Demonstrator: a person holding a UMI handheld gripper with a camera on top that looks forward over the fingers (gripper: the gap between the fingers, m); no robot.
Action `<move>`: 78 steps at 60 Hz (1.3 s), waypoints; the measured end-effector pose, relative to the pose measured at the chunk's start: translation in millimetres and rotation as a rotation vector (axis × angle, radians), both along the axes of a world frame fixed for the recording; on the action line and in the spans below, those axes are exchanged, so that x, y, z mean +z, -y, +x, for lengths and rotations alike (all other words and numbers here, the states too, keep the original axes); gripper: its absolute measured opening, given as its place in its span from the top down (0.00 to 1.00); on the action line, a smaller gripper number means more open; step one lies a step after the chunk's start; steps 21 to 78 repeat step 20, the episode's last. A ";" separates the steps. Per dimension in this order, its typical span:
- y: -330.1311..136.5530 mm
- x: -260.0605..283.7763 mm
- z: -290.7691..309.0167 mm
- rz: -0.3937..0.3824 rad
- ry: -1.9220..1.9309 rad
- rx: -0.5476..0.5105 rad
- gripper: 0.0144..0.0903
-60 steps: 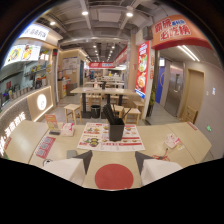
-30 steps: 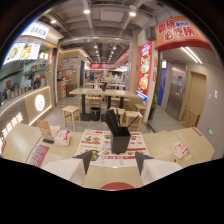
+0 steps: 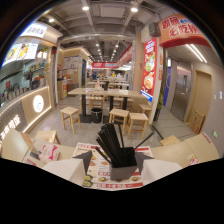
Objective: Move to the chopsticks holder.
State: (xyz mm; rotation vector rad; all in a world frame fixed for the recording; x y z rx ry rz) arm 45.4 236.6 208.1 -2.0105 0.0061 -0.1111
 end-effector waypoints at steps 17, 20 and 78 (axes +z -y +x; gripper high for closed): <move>-25.7 -5.1 -0.8 -0.005 -0.026 0.031 0.07; -24.9 -5.6 0.1 -0.006 -0.033 0.033 0.07; -24.9 -5.6 0.1 -0.006 -0.033 0.033 0.07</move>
